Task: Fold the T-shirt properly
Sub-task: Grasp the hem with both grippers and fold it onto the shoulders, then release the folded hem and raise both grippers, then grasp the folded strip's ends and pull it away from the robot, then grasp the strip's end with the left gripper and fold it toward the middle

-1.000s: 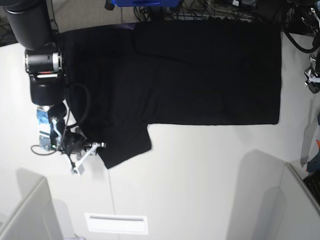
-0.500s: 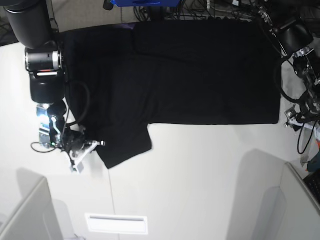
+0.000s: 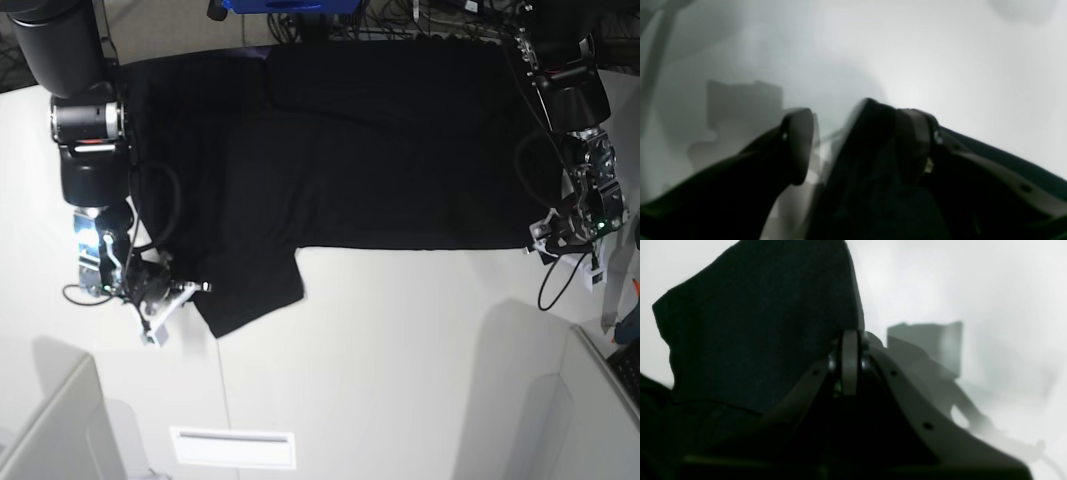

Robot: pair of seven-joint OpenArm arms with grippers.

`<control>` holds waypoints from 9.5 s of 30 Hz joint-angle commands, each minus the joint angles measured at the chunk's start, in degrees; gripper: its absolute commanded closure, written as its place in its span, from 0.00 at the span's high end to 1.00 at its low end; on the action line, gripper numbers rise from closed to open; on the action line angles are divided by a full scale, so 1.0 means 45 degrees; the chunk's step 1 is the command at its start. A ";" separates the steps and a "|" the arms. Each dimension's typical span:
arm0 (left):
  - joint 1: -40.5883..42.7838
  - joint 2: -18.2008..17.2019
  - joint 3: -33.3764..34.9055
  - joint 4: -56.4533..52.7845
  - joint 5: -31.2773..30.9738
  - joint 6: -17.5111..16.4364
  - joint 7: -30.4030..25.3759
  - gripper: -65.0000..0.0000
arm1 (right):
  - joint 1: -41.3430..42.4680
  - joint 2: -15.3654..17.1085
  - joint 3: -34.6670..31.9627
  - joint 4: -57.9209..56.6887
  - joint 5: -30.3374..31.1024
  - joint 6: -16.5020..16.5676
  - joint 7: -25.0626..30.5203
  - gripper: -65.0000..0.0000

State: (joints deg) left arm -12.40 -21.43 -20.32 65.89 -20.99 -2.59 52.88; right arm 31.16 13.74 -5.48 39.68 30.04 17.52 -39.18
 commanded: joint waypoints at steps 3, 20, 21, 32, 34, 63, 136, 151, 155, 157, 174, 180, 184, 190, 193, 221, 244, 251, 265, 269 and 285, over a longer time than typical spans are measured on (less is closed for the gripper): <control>-0.0301 -0.0229 0.0305 -0.0468 -0.0014 -0.0001 -0.0450 0.58 | 0.0138 0.0024 -0.0004 0.0002 -0.0278 -0.0035 -0.0524 0.00; -0.0770 -0.0346 0.0246 0.0587 -0.0053 -0.0020 0.0253 0.00 | -0.1170 0.0200 -0.0004 0.3480 -0.0298 -0.0035 0.0159 0.00; -0.0672 -0.0346 0.0246 0.0938 -0.0053 -0.0020 0.0273 0.00 | -0.1288 0.0200 0.0250 0.3753 -0.0298 -0.0035 0.0159 0.00; 0.0578 -0.0424 -0.1336 0.3966 -0.0053 -0.2912 0.2480 0.00 | -0.2987 0.0415 0.2926 0.8305 -0.0298 -0.0035 -0.2087 0.00; 0.1262 -0.0424 -0.1415 0.4904 -0.0033 -0.2912 0.2480 0.00 | -0.3495 0.0395 0.3200 0.9341 -0.0278 -0.0035 -0.2673 0.00; 0.8803 -0.0542 -0.3642 0.9495 -0.1381 -0.3869 0.2500 0.00 | -1.1681 -0.1734 0.9900 1.6901 0.5544 0.0161 -0.6893 0.00; 0.2864 0.0494 -0.0731 0.4748 0.1510 -0.3810 0.2539 0.00 | -0.5664 -0.2183 0.8767 0.8403 -0.1978 0.0571 -0.4158 0.00; 0.4036 0.0474 -0.6279 0.8518 -0.3296 -0.5354 0.4766 0.00 | -0.6660 -0.2164 0.8728 1.3697 0.0855 0.0610 -0.5252 0.00; 0.5208 0.0474 -0.7666 0.8538 -0.4761 -0.5471 0.4707 0.19 | -0.6719 -0.2164 0.8728 1.4244 0.0855 0.0610 -0.5428 0.00; 0.5501 0.0513 -0.7940 0.8499 -0.5152 -0.5490 0.4238 0.56 | -0.6719 -0.2183 0.8728 1.4303 0.0855 0.0610 -0.5428 0.00; 0.4993 0.0513 -0.5478 0.3986 -0.6109 -0.5412 0.1894 0.96 | -0.6738 -0.2359 0.8709 1.4342 0.0855 0.0630 -0.5780 0.00; 0.4798 0.0240 -0.4540 0.2384 -0.6109 -0.5393 0.1328 0.96 | -0.6875 -0.2398 0.8709 1.4850 0.0855 0.0630 -0.5780 0.00; 0.4544 0.0240 -0.4482 0.1837 -0.6109 -0.5393 0.1347 0.84 | -0.6894 -0.2398 0.8709 1.5065 0.0855 0.0630 -0.5780 0.00; 0.4270 0.0044 -0.3427 0.0743 -0.6109 -0.5393 0.0859 0.09 | -0.6894 -0.2398 0.8728 1.5065 0.0855 0.0630 -0.5780 0.00; 0.4173 -0.0092 -0.3036 0.0059 -0.6089 -0.5393 -0.0059 0.00 | -0.6914 -0.2398 0.8728 1.5026 0.0875 0.0630 -0.5780 0.00; 0.5286 0.3366 0.3216 0.9729 0.0592 -0.2892 0.0702 0.00 | -0.7109 -0.2398 0.8748 1.4967 0.0875 0.0630 -0.5780 0.00; 0.4974 0.3737 0.4407 0.9261 0.1237 -0.2892 0.0702 0.00 | -0.7109 -0.2398 0.8748 1.4967 0.0875 0.0630 -0.5780 0.00; 0.5052 0.3737 0.4407 0.9261 0.1237 -0.2892 0.0702 0.00 | -0.7109 -0.2398 0.8748 1.4967 0.0875 0.0630 -0.5780 0.00; 0.4935 0.3737 0.5658 0.9261 0.1237 -0.2892 0.0702 0.45 | -0.7109 -0.2418 0.8748 1.4967 0.0875 0.0630 -0.5780 0.00; 0.4817 0.3834 0.6244 0.9261 0.1217 -0.2892 0.0702 0.53 | -0.7207 -0.2418 0.8748 1.4967 0.0875 0.0630 -0.5780 0.00; 0.6712 0.2545 -0.3290 0.9690 0.1217 -0.4846 0.0605 0.00 | -0.5605 -0.2261 0.8826 1.2115 0.0894 0.0630 -0.7401 0.84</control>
State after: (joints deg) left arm 18.17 -9.26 -35.03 108.68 -15.20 -24.93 56.49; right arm 5.06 2.81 34.15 93.23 33.26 20.47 -73.23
